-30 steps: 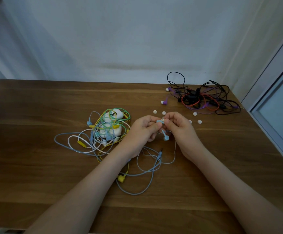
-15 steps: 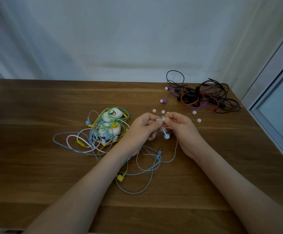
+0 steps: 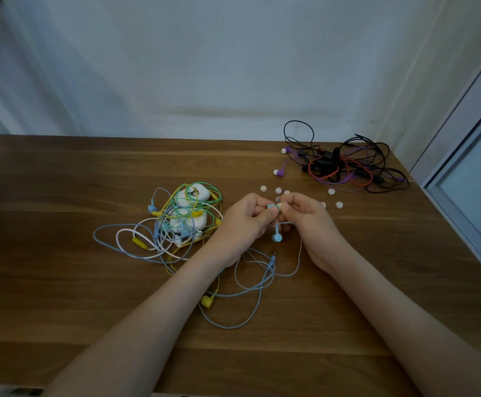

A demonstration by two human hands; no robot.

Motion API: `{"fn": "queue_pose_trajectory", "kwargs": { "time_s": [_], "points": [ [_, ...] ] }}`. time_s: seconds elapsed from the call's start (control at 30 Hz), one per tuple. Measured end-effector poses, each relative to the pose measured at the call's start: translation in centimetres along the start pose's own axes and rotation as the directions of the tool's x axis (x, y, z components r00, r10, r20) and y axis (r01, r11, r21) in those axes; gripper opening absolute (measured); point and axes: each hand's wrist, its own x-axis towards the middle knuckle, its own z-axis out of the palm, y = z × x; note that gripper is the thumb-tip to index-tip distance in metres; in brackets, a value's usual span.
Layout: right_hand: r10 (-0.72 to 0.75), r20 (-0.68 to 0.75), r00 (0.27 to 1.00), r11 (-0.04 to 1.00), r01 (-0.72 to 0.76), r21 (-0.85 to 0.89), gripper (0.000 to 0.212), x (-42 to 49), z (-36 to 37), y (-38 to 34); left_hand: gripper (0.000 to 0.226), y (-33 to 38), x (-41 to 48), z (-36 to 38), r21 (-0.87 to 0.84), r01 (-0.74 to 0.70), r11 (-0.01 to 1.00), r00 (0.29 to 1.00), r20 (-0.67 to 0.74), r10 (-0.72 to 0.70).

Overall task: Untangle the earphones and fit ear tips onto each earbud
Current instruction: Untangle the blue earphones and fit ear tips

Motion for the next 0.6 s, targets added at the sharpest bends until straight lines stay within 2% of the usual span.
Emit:
{"fn": "queue_pose_trajectory", "kwargs": {
  "time_s": [0.17,0.33,0.43,0.6],
  "points": [
    [-0.046,-0.068,0.997,0.998,0.044,-0.041,0.016,-0.16,0.54,0.22,0.011,0.04,-0.13,0.16,0.12,-0.041,0.992,0.998,-0.049,0.047],
    [-0.09,-0.139,0.986,0.988,0.07,-0.14,0.017,-0.25,0.97,0.36,0.009,0.29,-0.23,0.06,0.223,-0.076,0.972,0.996,-0.021,0.083],
    [-0.115,-0.135,0.984,0.985,0.096,-0.142,0.018,-0.38,1.01,0.3,0.008,0.31,-0.16,-0.02,0.182,-0.08,0.98,0.997,0.002,0.081],
    [-0.182,-0.053,0.982,0.982,0.178,-0.063,0.019,-0.47,0.68,0.27,0.006,0.33,-0.19,0.07,-0.018,-0.034,0.999,0.999,0.0,0.034]
  ]
}}
